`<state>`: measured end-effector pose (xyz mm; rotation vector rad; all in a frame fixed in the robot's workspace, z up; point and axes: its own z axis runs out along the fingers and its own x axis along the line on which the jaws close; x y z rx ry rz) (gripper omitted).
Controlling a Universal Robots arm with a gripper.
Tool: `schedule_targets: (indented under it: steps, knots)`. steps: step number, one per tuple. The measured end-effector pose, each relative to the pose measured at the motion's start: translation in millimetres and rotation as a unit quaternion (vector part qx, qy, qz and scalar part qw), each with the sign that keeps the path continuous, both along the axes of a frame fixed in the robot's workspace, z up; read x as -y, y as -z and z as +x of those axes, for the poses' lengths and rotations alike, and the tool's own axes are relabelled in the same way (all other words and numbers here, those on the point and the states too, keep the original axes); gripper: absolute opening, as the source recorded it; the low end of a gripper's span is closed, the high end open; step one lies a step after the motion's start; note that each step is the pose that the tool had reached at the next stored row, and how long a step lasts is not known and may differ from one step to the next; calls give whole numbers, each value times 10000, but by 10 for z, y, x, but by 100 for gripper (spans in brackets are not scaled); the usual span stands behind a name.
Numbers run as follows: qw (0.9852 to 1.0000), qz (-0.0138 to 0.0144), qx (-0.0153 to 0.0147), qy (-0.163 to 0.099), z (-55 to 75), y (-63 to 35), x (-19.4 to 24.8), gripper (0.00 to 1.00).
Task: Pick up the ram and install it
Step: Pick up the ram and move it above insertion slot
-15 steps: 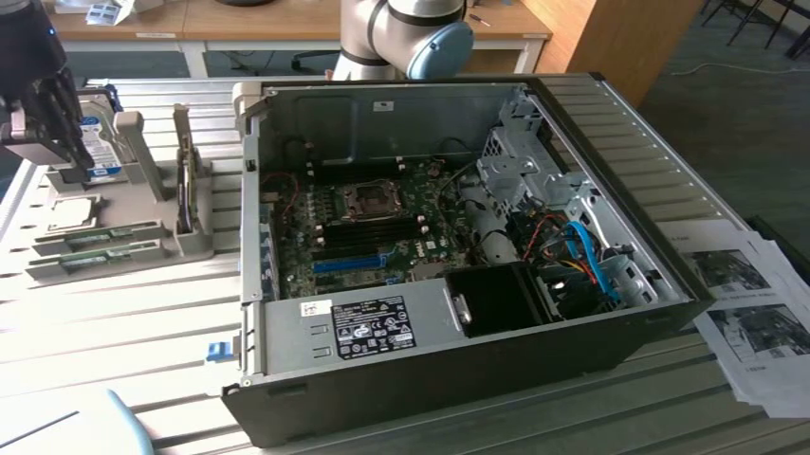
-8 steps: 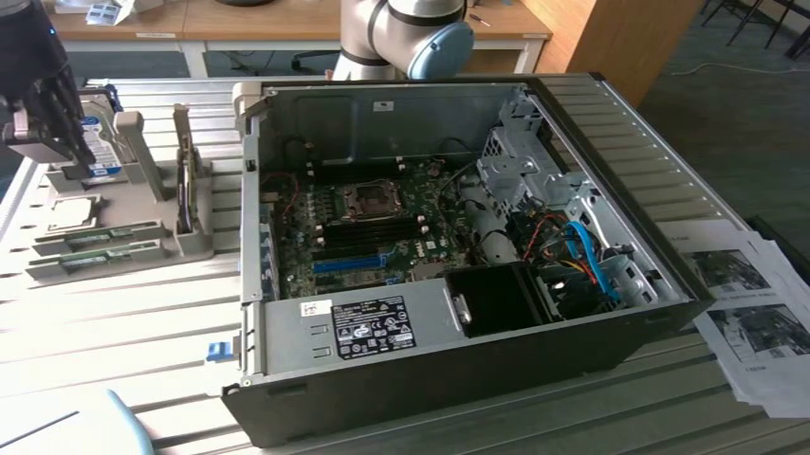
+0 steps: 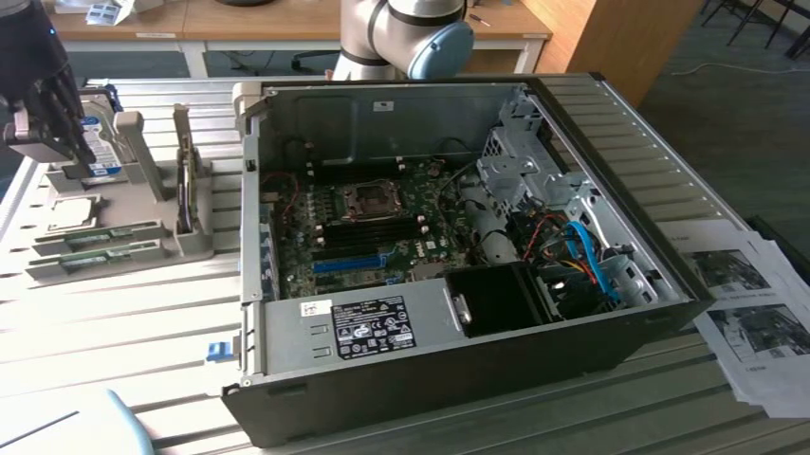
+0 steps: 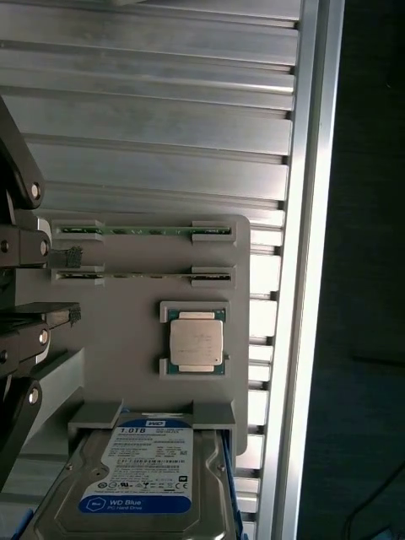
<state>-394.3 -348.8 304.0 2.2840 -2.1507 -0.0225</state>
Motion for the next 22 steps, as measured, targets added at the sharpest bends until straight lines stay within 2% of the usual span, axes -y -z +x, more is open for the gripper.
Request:
schedule_targets:
  steps: [9,22]
  knots:
    - [10000,2,1,0,0,9,15,29]
    - [10000,2,0,0,0,97,40,29]
